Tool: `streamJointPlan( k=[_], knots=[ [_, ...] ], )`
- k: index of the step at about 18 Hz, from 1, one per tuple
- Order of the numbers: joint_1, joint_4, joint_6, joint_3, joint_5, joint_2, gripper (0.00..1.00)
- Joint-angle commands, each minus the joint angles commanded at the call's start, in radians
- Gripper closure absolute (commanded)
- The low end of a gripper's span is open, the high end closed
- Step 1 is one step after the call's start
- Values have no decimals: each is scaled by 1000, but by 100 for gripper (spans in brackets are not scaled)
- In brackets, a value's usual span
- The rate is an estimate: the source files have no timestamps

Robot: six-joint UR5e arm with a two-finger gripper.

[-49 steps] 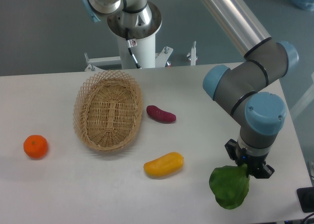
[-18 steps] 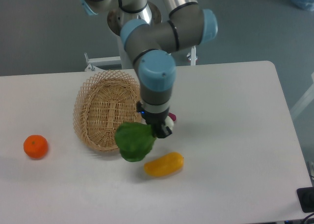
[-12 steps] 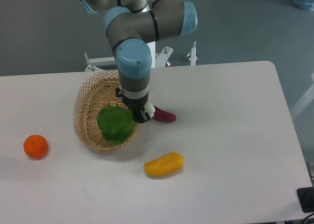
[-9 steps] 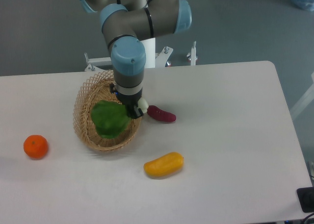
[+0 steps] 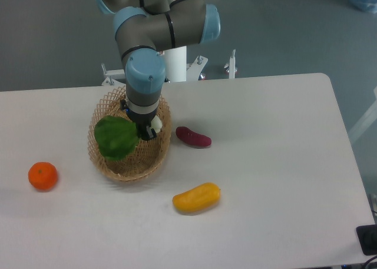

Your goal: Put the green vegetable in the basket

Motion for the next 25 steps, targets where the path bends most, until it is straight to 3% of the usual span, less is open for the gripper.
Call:
streamJointPlan(
  k=[2,7,11,14,18,21,25],
  knots=[
    [0,2,-2,3,0,0,0],
    [12,14,-11,20,0,0,0],
    [37,127,-9,40,9,-14,0],
    [44,190,-26,99,37,-67,0],
    [93,183,-34,176,94,-93,0],
    [106,180,-29,259,97,-169,0],
    [146,176,-41,350,97,-219,0]
  ],
)
